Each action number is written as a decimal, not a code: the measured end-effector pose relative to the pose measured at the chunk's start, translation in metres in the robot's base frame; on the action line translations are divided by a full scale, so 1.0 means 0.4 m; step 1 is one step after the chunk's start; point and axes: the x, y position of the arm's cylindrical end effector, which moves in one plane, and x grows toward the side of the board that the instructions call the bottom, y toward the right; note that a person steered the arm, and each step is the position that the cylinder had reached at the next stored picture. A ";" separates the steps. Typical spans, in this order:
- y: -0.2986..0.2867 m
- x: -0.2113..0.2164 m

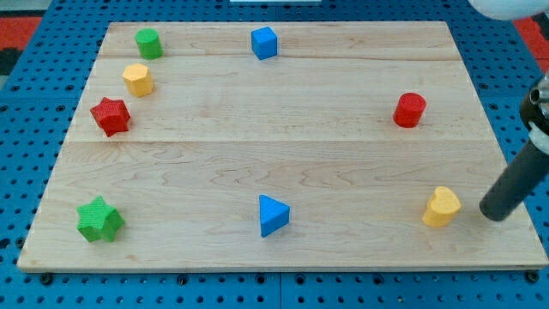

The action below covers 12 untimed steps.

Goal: Push the yellow heart towards the blue triangle

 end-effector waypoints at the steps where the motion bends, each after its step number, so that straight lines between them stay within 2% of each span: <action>1: -0.021 0.033; 3: -0.288 -0.119; 5: -0.151 -0.138; 6: -0.220 -0.206; 7: -0.400 -0.231; 8: -0.489 -0.231; 9: -0.392 -0.184; 10: -0.371 -0.099; 11: -0.392 -0.077; 12: -0.299 -0.029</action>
